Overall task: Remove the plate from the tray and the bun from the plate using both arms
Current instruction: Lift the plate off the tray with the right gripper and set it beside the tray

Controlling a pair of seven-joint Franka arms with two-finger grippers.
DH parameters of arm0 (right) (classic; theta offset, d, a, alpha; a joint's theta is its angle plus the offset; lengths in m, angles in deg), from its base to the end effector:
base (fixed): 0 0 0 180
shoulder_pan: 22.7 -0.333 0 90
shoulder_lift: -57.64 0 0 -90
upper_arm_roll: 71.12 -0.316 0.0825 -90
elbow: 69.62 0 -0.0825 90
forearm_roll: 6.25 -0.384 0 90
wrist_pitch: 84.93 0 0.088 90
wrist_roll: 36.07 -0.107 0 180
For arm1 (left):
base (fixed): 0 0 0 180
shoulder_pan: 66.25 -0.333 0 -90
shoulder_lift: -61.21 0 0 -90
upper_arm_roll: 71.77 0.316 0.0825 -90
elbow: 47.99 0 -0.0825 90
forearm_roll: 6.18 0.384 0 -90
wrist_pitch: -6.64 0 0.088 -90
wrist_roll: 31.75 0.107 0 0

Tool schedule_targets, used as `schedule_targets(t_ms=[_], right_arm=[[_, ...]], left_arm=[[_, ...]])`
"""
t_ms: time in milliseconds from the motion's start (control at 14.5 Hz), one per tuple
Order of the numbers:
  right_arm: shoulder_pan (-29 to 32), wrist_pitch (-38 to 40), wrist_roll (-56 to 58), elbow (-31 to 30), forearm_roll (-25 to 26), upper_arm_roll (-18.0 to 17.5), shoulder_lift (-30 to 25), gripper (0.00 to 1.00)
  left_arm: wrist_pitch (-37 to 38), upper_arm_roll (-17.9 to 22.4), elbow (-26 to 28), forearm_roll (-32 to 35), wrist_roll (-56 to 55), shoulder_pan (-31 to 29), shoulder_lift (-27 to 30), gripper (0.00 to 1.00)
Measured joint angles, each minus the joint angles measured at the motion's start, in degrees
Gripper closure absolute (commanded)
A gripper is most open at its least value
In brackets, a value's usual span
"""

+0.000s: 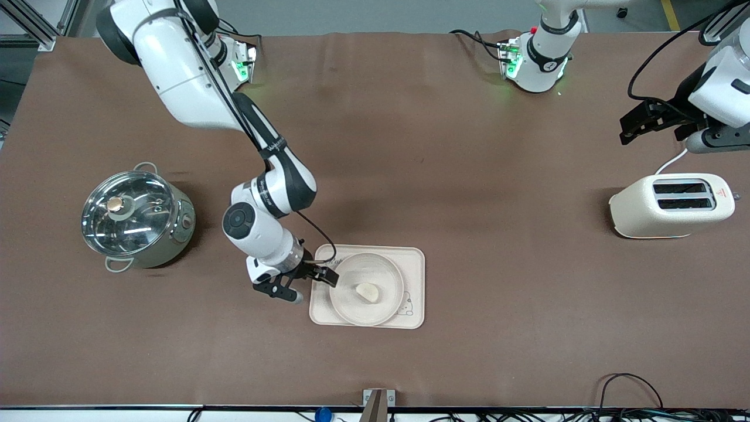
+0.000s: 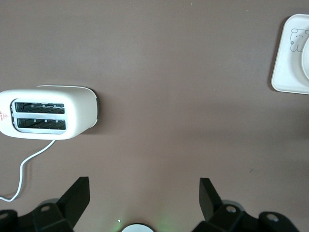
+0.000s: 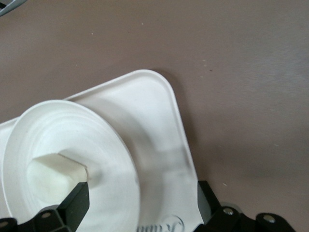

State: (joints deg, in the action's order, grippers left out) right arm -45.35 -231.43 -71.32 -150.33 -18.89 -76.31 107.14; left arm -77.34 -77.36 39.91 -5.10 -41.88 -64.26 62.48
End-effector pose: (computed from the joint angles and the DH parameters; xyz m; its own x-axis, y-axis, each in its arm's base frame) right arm 0.6761 0.3358 0.2139 0.9367 -0.3426 0.0721 -0.3002 -0.8921 -0.3377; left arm 0.5325 -0.0693 0.6447 0.9980 0.0467 -0.0419 0.0455 -0.9986 -0.0288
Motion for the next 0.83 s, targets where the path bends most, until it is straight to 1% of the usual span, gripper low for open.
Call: schedule_targets(t_ms=[69,138,346,553,692,830], right_arm=[[-0.52,-0.42,-0.30,1.41,0.00,0.00,1.27,0.81],[-1.04,-1.20,-0.42,2.33,0.00,0.00,2.28,0.92],[-2.06,-4.28,-0.47,3.06,0.00,0.02,4.36,1.00],[-2.13,-6.43,-0.21,3.22,0.01,0.18,5.70,1.00],[-2.07,-6.87,0.88,3.80,0.01,0.23,5.29,1.00],[-2.03,-8.21,2.08,2.46,0.01,-0.02,4.08,1.00]], left_arm=[[0.00,0.00,0.00,0.00,-0.02,0.00,-0.02,0.00],[0.00,0.00,0.00,0.00,-0.07,0.00,-0.05,0.00],[0.05,0.01,0.00,0.00,-0.86,-0.21,-0.46,0.00],[0.06,0.01,0.00,0.00,-1.11,-0.49,-1.33,0.00],[0.06,0.01,0.00,0.00,-1.12,-0.57,-1.56,0.00],[0.06,0.01,-0.09,0.00,-1.10,-0.57,-1.56,0.00]])
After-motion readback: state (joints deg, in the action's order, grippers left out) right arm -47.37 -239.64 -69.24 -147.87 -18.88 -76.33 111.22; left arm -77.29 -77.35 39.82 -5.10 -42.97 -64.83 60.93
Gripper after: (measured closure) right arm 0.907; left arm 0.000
